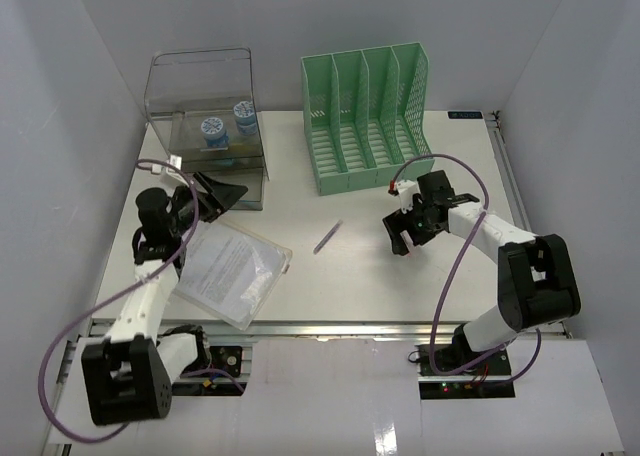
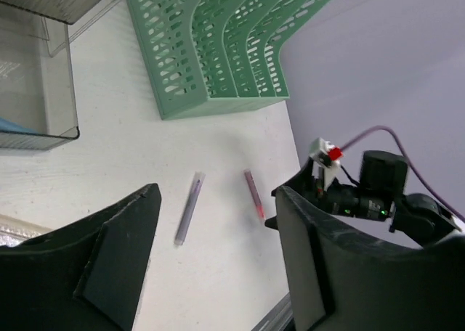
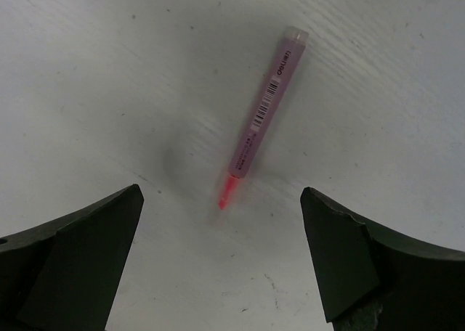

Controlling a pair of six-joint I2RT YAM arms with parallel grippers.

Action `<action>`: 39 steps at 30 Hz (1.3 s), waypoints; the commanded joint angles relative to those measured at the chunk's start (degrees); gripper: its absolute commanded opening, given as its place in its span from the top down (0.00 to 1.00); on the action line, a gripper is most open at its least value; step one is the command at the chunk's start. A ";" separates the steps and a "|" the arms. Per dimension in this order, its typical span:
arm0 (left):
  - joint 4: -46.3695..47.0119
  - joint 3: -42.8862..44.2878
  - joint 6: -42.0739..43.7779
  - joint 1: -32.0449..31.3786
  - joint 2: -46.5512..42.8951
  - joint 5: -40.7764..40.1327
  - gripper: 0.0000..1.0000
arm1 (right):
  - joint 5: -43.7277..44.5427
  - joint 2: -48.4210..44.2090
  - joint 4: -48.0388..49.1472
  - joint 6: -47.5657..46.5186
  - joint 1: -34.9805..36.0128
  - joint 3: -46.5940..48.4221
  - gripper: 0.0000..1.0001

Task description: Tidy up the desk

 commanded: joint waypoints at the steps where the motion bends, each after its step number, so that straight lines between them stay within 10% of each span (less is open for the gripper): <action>1: -7.91 -4.36 10.88 0.63 -13.79 -0.50 0.14 | 5.58 3.31 0.54 1.82 1.12 2.13 0.00; 3: -9.89 -5.81 11.61 0.71 -20.29 -1.59 0.02 | 5.94 4.98 1.16 1.47 1.39 2.38 0.15; 13: -16.53 -8.83 7.50 0.71 -32.21 1.23 0.02 | 2.64 8.96 1.10 -0.53 1.68 3.28 0.90; 26: -20.03 -9.80 1.07 0.63 -36.14 4.94 0.02 | -1.97 4.17 -4.55 -28.58 20.52 17.79 0.92; 35: -32.43 -6.34 2.39 0.63 -45.11 -4.09 0.02 | 3.12 42.26 -12.12 -31.34 33.29 77.53 0.92; 39: -38.62 -5.20 3.01 0.63 -48.66 -6.06 0.02 | 9.50 50.11 1.11 -32.87 36.84 80.87 0.92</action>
